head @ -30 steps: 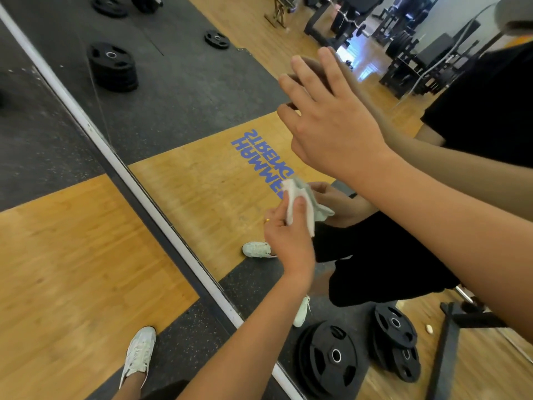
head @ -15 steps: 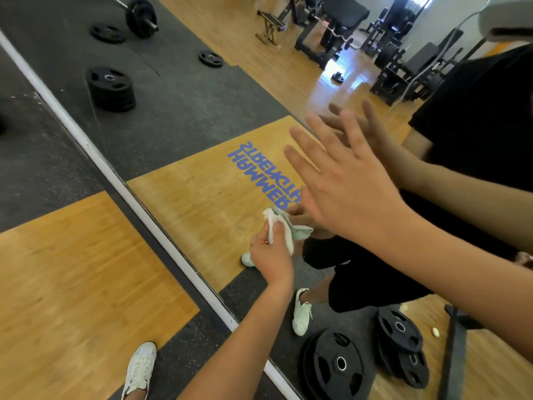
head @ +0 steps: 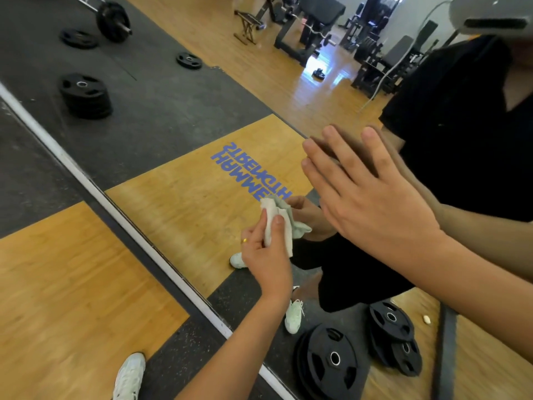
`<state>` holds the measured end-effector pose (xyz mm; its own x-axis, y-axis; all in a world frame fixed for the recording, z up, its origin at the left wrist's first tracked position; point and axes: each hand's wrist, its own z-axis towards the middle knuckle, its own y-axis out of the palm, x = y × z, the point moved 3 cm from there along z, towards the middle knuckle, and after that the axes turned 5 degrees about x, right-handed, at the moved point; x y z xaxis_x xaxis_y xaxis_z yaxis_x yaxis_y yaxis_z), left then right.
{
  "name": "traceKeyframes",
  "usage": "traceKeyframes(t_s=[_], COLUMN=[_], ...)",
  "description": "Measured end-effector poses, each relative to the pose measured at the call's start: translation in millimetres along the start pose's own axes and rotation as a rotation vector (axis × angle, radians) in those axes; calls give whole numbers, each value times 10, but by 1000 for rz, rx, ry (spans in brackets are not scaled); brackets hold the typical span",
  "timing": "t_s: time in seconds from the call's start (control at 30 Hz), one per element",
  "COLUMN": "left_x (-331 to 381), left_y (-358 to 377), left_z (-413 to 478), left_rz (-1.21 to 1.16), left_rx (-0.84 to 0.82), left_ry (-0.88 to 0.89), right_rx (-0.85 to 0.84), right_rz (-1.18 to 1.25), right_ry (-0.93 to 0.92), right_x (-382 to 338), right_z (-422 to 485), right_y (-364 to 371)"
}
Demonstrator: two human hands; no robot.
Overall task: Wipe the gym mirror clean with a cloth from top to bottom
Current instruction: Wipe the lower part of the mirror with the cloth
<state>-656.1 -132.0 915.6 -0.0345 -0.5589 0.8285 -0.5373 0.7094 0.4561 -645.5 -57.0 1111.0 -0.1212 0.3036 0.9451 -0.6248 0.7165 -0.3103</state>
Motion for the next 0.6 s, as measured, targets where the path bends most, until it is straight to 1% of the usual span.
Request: traceKeyframes(t_s=[0.03, 0.13, 0.2, 0.27, 0.4, 0.47, 0.6], left_x=[30, 78, 61, 35, -129, -164, -51], left_y=[27, 1, -36, -44, -31, -31, -53], left_z=[37, 393, 613, 595, 10, -176, 122], left_rz=[3, 32, 56, 44, 10, 17, 71], left_rx=[17, 158, 200, 203, 91, 86, 114], left_ry=[4, -17, -18, -24, -32, -14, 51], right_rx=[8, 33, 37, 41, 23, 12, 49], right_rz=[3, 25, 40, 10, -44, -52, -19], right_ry=[4, 13, 20, 26, 16, 10, 9], right_x=[4, 22, 21, 5, -10, -18, -17], right_z=[1, 19, 28, 16, 10, 14, 6], right_y=[-5, -36, -59, -51, -71, -85, -61])
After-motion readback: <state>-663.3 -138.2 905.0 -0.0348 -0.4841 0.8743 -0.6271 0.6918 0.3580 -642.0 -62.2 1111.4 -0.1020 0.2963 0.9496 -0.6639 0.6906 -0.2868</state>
